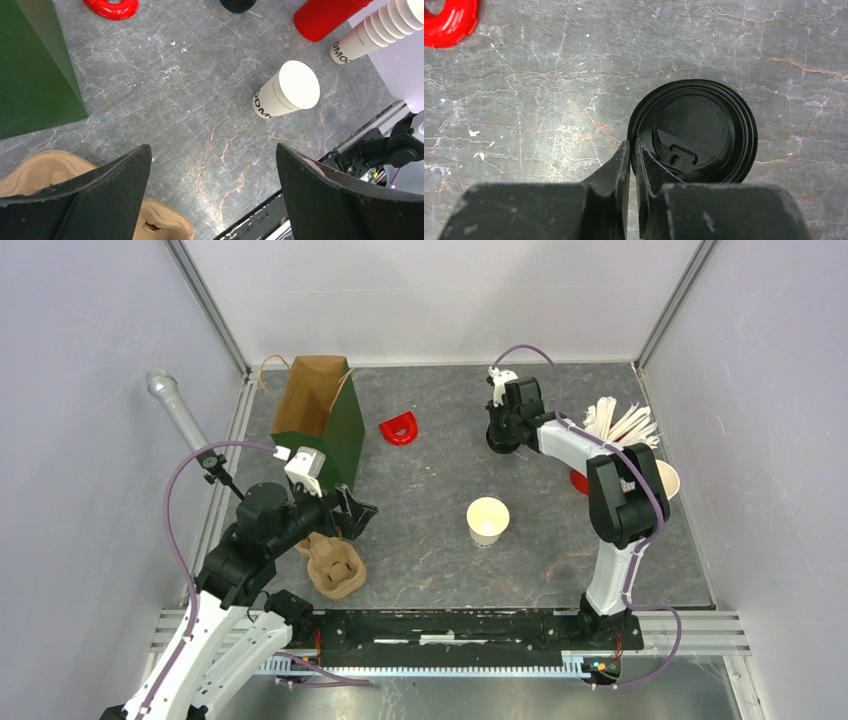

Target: Pack the takeout coffee

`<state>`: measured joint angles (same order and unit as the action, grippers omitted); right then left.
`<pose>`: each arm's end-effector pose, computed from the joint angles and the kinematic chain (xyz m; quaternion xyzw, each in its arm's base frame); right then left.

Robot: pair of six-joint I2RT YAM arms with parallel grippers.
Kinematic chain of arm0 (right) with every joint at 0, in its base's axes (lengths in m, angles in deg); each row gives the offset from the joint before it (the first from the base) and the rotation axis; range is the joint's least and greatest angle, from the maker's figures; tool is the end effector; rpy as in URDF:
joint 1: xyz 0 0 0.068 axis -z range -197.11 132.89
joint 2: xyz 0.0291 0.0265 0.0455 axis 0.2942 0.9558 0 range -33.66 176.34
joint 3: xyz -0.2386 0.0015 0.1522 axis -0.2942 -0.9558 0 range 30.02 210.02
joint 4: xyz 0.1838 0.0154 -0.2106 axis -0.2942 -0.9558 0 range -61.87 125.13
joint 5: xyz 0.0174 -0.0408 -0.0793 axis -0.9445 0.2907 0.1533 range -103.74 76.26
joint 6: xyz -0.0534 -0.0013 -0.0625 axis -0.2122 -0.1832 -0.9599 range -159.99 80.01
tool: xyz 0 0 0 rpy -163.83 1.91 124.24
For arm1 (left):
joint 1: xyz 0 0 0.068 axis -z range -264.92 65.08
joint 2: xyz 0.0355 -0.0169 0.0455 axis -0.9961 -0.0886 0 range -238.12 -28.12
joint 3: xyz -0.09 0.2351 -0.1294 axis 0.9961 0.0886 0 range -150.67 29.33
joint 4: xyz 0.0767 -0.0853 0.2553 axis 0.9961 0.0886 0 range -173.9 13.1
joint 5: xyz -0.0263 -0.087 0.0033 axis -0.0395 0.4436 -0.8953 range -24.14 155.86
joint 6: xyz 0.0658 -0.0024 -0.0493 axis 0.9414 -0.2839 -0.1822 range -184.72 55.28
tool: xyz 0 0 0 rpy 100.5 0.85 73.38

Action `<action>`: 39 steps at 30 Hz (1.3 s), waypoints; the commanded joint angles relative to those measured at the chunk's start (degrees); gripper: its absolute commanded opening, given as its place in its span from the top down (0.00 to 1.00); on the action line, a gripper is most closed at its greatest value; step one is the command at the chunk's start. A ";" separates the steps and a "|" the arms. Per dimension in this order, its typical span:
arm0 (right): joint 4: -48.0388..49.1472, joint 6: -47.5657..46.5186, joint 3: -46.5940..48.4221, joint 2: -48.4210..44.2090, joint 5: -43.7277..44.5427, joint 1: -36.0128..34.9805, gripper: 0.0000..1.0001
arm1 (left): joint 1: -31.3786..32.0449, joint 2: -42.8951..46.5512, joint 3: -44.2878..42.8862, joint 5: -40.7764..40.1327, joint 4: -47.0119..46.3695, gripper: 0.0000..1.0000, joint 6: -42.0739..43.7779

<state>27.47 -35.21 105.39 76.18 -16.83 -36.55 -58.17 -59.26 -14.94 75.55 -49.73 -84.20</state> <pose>0.4449 0.1612 0.1738 -0.1275 0.9048 0.1092 0.3913 0.1410 -0.0846 0.3222 0.0998 0.8167 -0.2855 0.4915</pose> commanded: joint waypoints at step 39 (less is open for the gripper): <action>0.64 0.09 1.91 -1.48 -4.24 1.34 0.79 | -0.28 -0.29 -0.03 1.67 -1.16 0.00 -0.91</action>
<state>27.30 -34.29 105.13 74.63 -20.81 -35.35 -58.20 -59.37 -14.94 75.62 -49.73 -84.20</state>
